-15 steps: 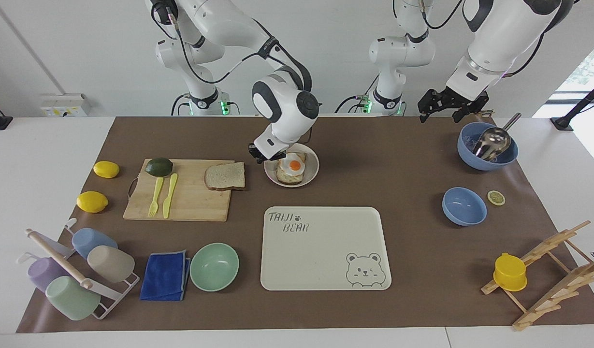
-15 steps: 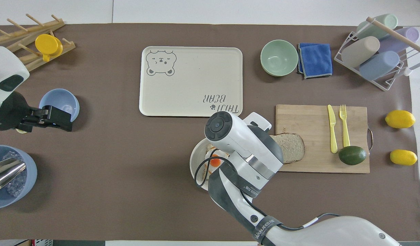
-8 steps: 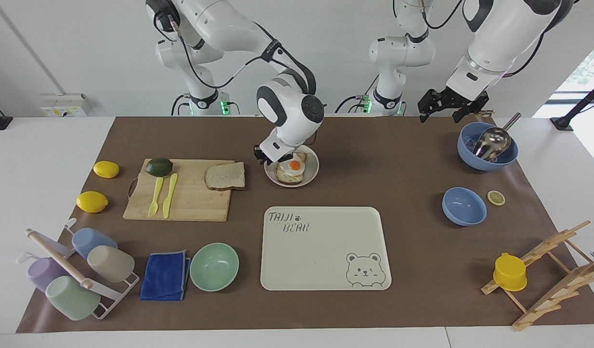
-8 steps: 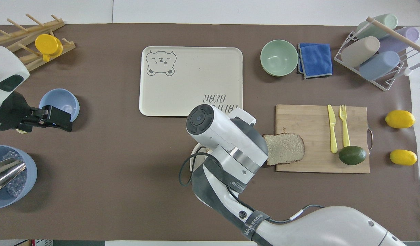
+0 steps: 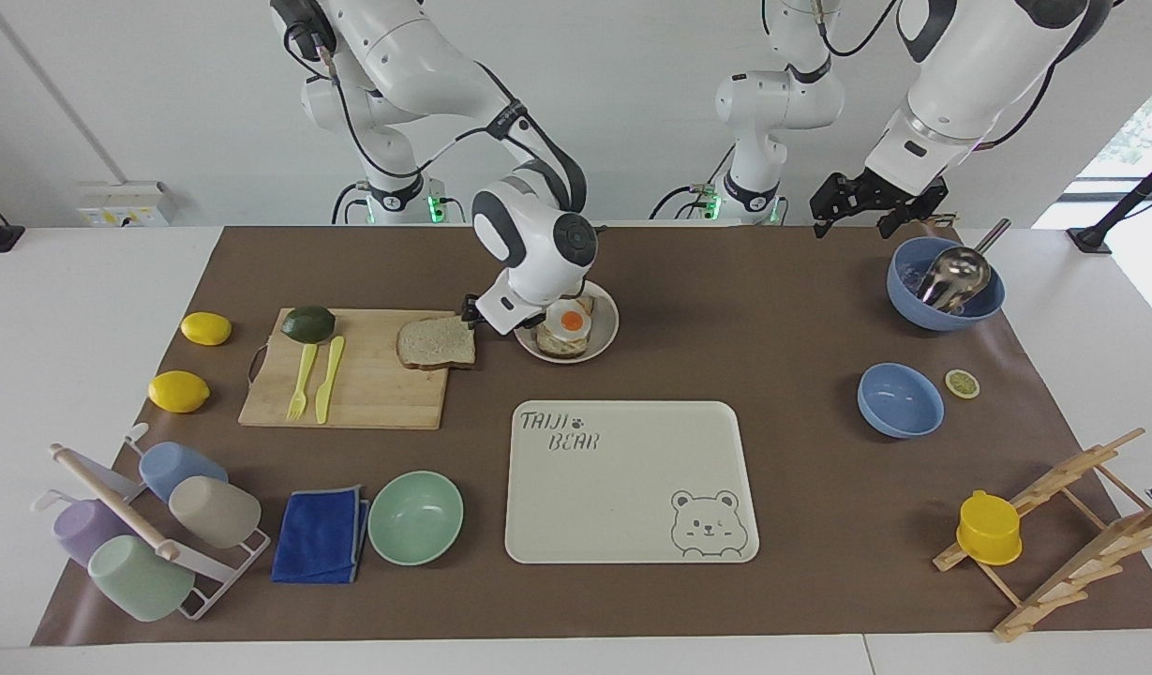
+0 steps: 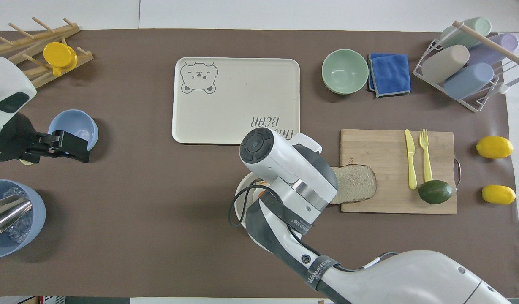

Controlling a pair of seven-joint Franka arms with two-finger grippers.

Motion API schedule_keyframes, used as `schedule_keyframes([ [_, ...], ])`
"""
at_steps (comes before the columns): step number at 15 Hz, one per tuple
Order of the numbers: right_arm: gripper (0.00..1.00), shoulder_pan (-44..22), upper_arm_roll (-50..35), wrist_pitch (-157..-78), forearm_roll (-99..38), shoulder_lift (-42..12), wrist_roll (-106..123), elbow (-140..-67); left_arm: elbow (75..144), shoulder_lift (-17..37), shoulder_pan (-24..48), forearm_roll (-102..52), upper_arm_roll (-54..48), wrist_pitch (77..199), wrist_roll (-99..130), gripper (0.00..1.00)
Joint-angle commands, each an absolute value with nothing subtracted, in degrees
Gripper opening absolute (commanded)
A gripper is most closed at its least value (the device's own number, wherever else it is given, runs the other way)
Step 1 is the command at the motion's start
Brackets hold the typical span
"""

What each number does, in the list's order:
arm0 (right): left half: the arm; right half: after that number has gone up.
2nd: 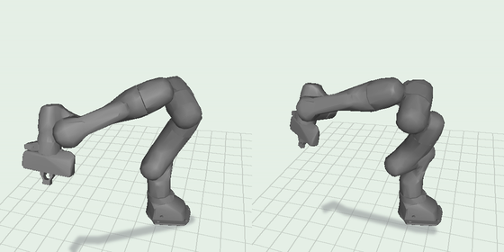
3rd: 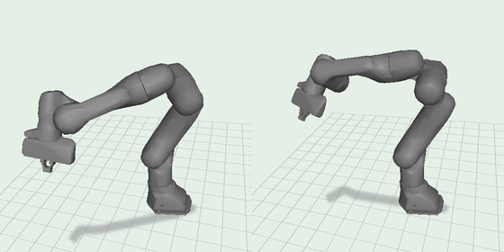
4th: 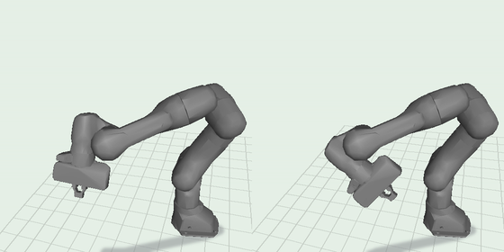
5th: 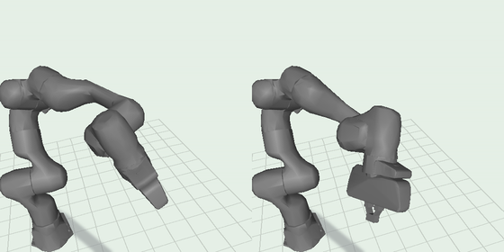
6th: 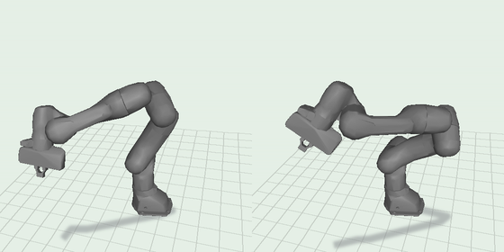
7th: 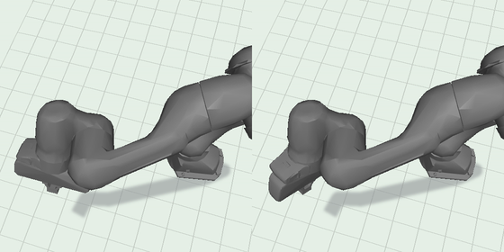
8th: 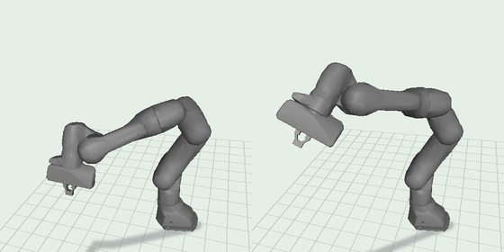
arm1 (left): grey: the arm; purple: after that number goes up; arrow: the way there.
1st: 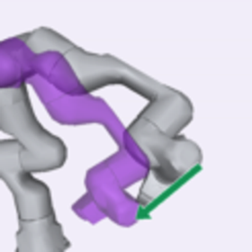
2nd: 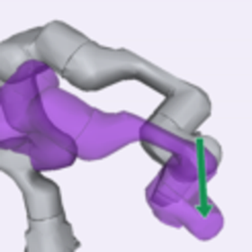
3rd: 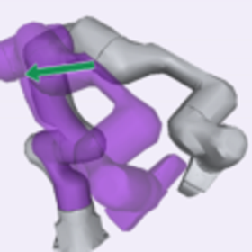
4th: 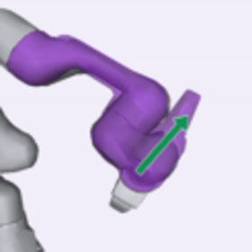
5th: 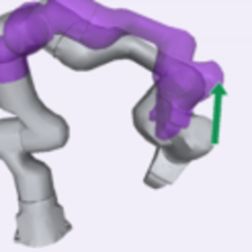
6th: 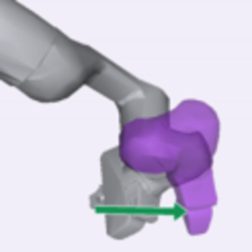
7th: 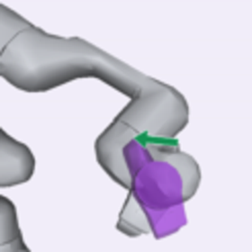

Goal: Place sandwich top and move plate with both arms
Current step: 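Grasp the bread slice with the right gripper and lift it, then carry the bread slice over the plate with the right gripper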

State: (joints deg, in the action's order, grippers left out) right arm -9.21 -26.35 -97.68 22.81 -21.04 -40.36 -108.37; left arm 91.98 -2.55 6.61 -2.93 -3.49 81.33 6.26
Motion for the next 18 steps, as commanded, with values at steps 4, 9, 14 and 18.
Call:
schedule_keyframes([
  [4,0.68,-6.77,-27.16,-102.13,24.43,-17.32,-37.72,-116.01,93.6,-4.04,6.5,-1.93,-3.6,82.09,5.89,1.0],
  [9,0.68,-6.77,-26.98,-101.42,27.5,-16.35,-36.21,-117.59,93.6,-4.04,6.5,-1.93,-3.6,82.18,5.89,1.0],
  [14,0.68,-6.86,-27.07,-102.39,28.74,-16.35,-39.46,-117.86,93.6,-4.04,6.5,-1.93,-3.6,82.18,5.89,1.0],
  [18,0.07,-7.21,-27.07,-102.31,28.83,-16.26,-39.46,-118.39,93.6,-4.04,6.5,-1.93,-3.6,82.09,5.89,1.0],
])
